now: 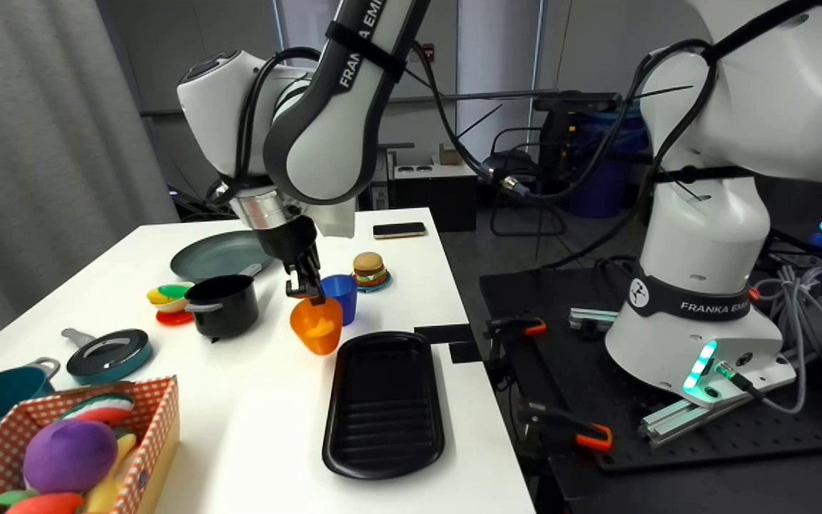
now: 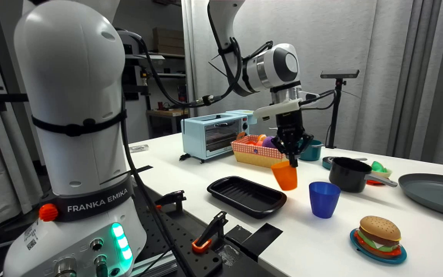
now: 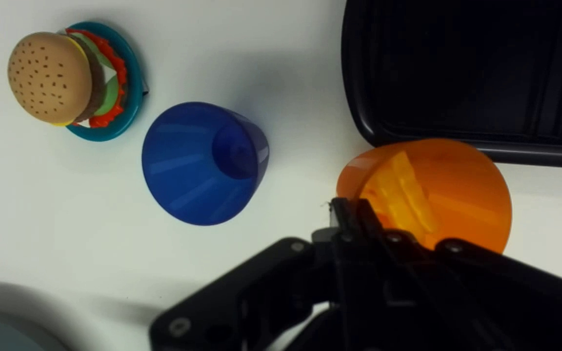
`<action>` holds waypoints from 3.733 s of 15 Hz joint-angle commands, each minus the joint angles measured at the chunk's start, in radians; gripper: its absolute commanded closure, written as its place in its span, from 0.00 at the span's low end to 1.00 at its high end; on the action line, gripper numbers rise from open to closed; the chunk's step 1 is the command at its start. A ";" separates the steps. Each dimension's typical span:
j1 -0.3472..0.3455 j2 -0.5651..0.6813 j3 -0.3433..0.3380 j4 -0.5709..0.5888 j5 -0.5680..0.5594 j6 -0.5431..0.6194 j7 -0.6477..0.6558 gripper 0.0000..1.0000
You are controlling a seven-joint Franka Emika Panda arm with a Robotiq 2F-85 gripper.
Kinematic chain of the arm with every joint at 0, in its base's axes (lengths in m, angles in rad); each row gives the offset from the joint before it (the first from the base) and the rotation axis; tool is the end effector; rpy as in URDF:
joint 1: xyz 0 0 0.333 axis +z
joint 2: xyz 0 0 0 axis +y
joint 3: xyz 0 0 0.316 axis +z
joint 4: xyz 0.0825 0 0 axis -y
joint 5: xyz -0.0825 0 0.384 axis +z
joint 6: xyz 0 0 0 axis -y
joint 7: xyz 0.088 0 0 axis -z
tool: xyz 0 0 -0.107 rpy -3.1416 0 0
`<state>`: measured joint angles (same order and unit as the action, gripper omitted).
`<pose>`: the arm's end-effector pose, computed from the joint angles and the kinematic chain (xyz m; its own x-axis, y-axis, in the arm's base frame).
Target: Pour the contents of the orange cup onto the oven tray
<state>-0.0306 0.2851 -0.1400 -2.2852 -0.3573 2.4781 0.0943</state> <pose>0.5153 -0.0891 0.2213 0.9943 0.0190 -0.1053 0.0437 -0.9704 0.2375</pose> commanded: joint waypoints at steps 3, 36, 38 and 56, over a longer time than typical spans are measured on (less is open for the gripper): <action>0.017 -0.109 -0.018 -0.100 -0.089 0.029 0.092 0.99; 0.115 -0.065 0.138 -0.120 -0.714 -0.474 0.896 0.99; 0.131 -0.035 0.154 -0.104 -0.721 -0.547 0.917 0.99; 0.235 0.178 0.218 0.089 -0.752 -1.124 0.909 0.99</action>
<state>0.1901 0.4201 0.0698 -2.2396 -1.0809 1.4534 1.0060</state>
